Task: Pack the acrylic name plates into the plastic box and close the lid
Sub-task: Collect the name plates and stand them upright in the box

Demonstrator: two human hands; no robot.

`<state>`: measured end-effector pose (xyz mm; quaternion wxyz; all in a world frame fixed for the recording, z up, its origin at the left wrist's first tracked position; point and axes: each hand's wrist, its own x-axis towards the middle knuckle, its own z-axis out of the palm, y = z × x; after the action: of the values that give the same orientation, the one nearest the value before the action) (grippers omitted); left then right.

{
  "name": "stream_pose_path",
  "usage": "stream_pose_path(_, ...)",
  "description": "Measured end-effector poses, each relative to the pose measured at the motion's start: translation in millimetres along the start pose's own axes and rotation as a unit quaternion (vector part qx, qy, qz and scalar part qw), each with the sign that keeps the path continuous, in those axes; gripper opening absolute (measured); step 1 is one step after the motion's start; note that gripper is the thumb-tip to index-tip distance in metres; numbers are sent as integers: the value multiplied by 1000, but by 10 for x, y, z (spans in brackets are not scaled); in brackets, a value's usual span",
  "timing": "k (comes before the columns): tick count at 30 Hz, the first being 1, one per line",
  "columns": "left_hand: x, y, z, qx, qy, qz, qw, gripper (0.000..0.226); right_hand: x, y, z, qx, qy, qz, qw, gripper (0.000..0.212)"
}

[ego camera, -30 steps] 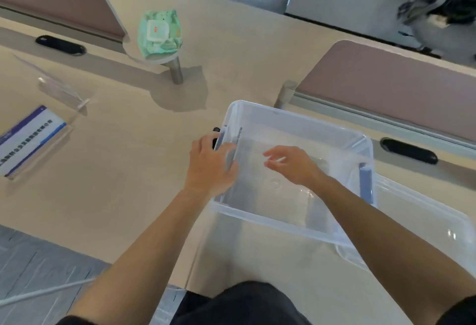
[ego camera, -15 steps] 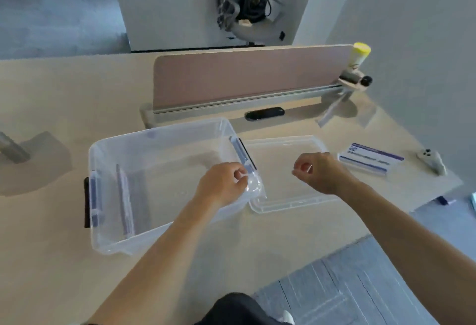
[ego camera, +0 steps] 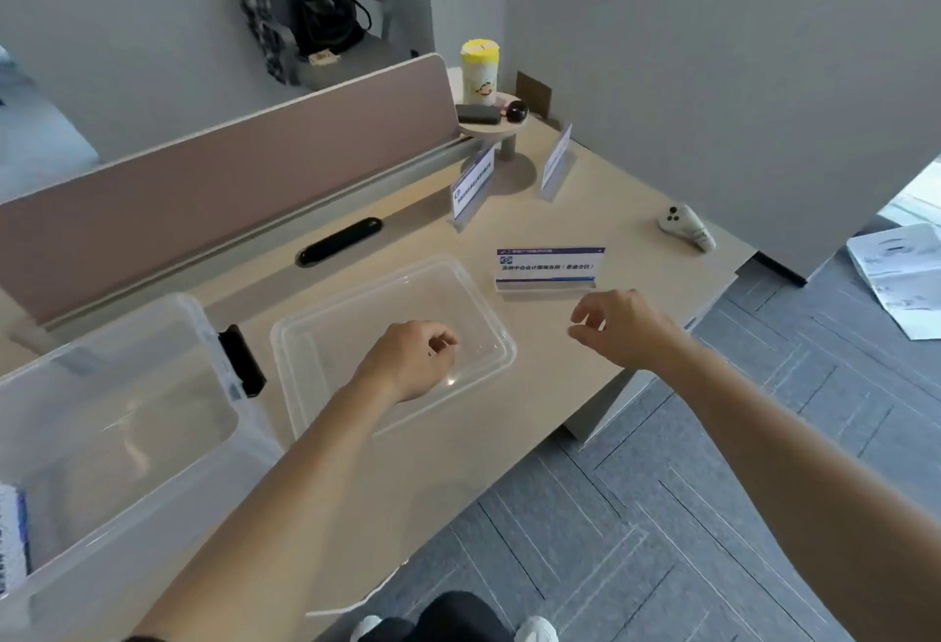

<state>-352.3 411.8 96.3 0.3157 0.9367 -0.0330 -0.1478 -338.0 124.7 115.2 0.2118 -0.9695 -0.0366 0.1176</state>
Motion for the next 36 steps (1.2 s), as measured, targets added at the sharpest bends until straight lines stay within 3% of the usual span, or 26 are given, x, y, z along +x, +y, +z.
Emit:
stream_pose_path(10, 1238, 613, 175, 38, 22, 18, 999, 40, 995, 843, -394, 0, 16, 57, 998, 27)
stream_pose_path(15, 2119, 625, 359, 48, 19, 39, 998, 54, 1641, 1068, -443, -34, -1, 112, 993, 42)
stream_pose_path(19, 2649, 588, 615, 133, -5, 56, 990, 64, 2072, 1170, -382, -67, -33, 125, 989, 51)
stream_pose_path(22, 2917, 542, 774, 208, -16, 66, 976, 58, 2344, 1237, -276, -86, -72, 109, 988, 52)
stream_pose_path(25, 3097, 479, 875, 235, -8, 66, 970, 33, 2584, 1310, -161, -107, -135, 75, 982, 54)
stream_pose_path(30, 3083, 471, 1004, 176, -1, 28, 984, 28, 3008, 1403, -101, -176, -208, -42, 961, 25)
stream_pose_path(36, 2891, 742, 1229, 120, -2, -135, 984, 30, 3666, 1341, -269, -170, -209, -138, 953, 27)
